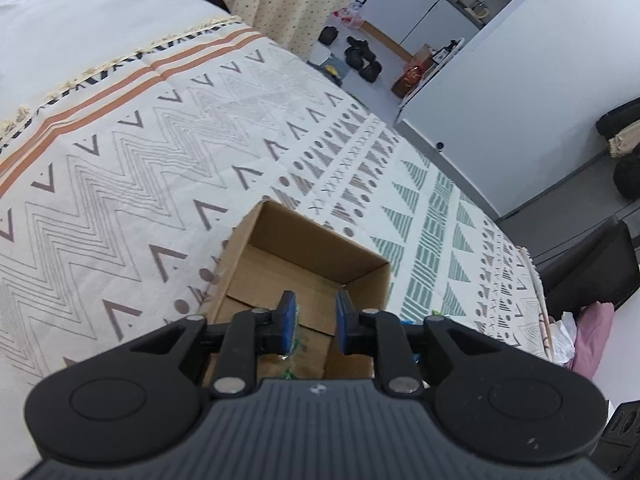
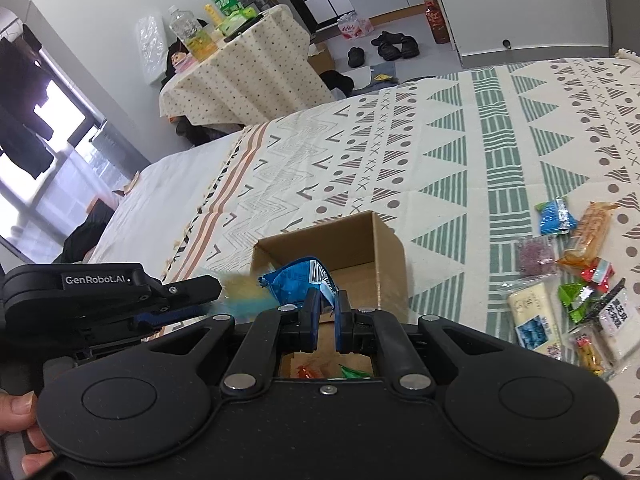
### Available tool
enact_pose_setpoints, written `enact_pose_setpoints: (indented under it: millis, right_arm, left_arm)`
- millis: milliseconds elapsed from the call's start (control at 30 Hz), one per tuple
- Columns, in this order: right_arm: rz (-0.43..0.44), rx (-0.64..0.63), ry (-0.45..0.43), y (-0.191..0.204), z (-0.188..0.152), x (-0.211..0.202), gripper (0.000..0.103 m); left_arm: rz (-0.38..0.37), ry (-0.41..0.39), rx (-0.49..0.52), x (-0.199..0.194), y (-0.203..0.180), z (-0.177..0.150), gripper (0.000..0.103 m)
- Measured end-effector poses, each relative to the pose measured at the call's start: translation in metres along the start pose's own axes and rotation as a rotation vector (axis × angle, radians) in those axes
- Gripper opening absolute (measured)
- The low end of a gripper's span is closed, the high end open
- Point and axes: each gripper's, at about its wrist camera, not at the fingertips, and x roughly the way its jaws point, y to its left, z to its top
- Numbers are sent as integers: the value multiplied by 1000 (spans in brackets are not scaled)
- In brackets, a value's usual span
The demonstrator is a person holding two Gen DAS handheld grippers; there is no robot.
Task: Organize snacks
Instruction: 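Open the left gripper inside the box while the right gripper drops the blue bag in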
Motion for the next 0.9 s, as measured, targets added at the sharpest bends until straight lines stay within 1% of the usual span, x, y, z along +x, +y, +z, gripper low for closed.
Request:
enact_pose_setpoints:
  millis: [33,100,133,200,267,300,333,400,433,467,500,533,600,667,733,833,900]
  right_arm:
    - [0,-1,2,1,-1,2,7]
    - [4,0,8,3,-1,5,7]
    - [6,0,10,5,-1,7,7]
    - [8,-3,14,8,-1,11,7]
    - [13,-1,18,11,-1,14,8]
    - [16,2,20,12,-1,15,10]
    - [22,4,21,13,-1,17,14]
    - [33,12,23,14,-1,18,15]
    - [36,15,25,15,-1,18,15]
    - [33,15,23,16,-1,18,16]
    - [29,15,23,16,-1,18,20]
    - [25,18,24,15,-1,17,23]
    - [15,25,20,13,-2,14,25]
    - [6,33,15,8,-3,10,31]
    - [-9,40,4,3,-4,5,40]
    - [-32,52,-12,-7,-7,-4,47]
    - [-41,65,-20,-14,-8,-11,51]
  left_arm:
    - [9,3,-4,0,3,1,26]
    - [30,-1,-5,-1,7,2,36]
    - [39,-8,-4,-3,8,3,38]
    - [52,-22,0,-6,11,3,49]
    - [60,-35,6,-8,11,3,55]
    - [63,-41,11,-10,11,3,58]
    - [66,-46,13,-11,11,4,59]
    - [76,-50,14,-12,11,4,69]
    - [84,-51,14,-13,10,4,72]
    - [95,-51,13,-13,10,3,77]
    - [103,-52,14,-13,9,2,80]
    - [113,-50,16,-13,8,1,82]
    - [125,-44,23,-12,5,-2,86]
    - [125,-37,31,-10,2,-5,86]
    - [116,-31,40,-10,-2,-9,86]
    - [118,-25,60,-10,-13,-16,87]
    - [118,-18,72,-9,-19,-22,90]
